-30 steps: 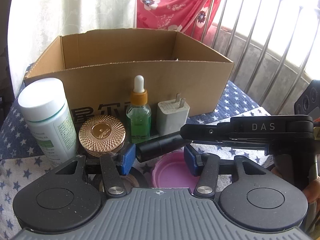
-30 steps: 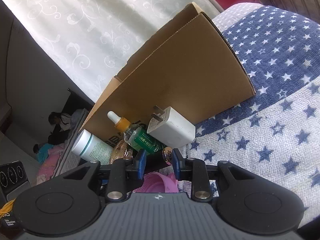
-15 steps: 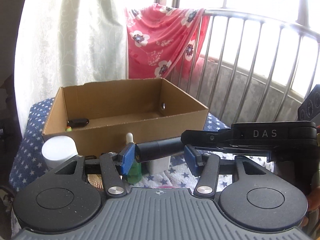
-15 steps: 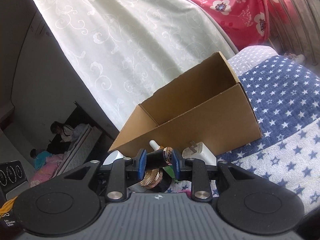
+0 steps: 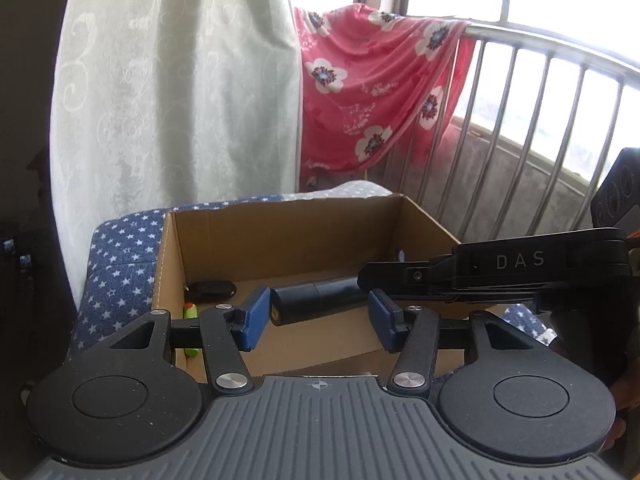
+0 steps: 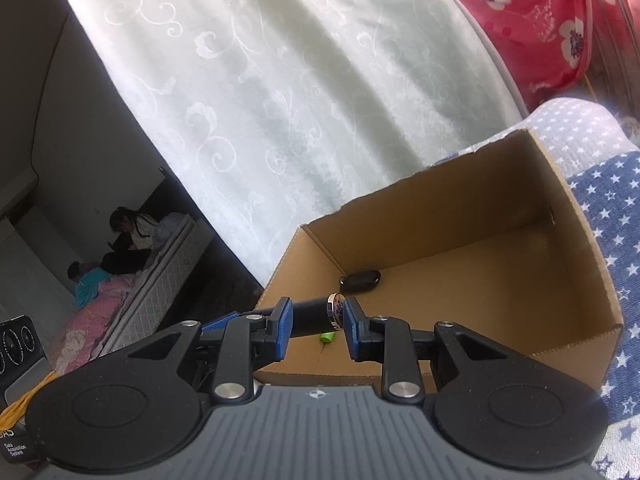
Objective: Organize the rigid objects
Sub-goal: 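Carry the black tube into the cardboard box and open the right gripper, then move the right gripper back toward the pink bowl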
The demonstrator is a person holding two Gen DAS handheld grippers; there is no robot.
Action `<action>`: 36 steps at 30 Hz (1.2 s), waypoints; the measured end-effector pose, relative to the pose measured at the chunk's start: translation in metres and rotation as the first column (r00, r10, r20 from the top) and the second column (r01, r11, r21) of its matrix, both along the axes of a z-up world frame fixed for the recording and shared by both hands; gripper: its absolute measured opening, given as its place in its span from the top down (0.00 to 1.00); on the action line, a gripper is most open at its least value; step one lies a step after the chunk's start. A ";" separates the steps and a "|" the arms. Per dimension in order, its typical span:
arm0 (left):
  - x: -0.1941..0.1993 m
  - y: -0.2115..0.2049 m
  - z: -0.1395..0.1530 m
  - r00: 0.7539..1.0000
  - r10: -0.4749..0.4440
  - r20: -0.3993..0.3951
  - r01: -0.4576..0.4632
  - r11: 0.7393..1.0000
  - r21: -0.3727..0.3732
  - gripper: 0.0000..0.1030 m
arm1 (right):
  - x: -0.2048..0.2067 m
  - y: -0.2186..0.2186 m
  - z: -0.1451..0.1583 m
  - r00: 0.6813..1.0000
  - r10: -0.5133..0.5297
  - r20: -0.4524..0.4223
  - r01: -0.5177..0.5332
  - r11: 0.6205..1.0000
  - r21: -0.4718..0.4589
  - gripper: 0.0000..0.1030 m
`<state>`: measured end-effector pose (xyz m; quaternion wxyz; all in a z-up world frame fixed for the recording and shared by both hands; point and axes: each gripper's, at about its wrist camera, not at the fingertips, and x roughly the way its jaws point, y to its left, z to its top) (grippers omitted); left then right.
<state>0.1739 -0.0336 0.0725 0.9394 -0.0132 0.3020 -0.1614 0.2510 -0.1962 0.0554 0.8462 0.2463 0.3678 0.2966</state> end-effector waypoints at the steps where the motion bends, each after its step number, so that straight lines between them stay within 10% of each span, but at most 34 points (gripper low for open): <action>1: 0.014 0.003 -0.005 0.999 0.006 -0.041 -0.006 1.000 0.003 0.49 | 0.012 0.004 -0.005 0.999 0.005 -0.032 -0.005 1.000 -0.007 0.71; 7: 0.066 0.023 -0.027 0.969 0.086 -0.233 -0.085 0.996 0.014 0.50 | 0.065 0.029 -0.036 0.984 0.032 -0.175 -0.039 0.998 -0.040 0.72; 22: -0.029 0.048 0.008 0.999 0.021 -0.025 -0.023 0.998 -0.053 0.47 | -0.043 -0.049 -0.005 1.000 0.004 -0.022 -0.003 0.997 0.075 0.71; 36: -0.117 0.014 -0.063 0.968 -0.241 -0.075 0.235 0.969 -0.078 0.45 | -0.134 -0.069 -0.063 0.995 -0.079 -0.060 0.083 0.995 0.063 0.70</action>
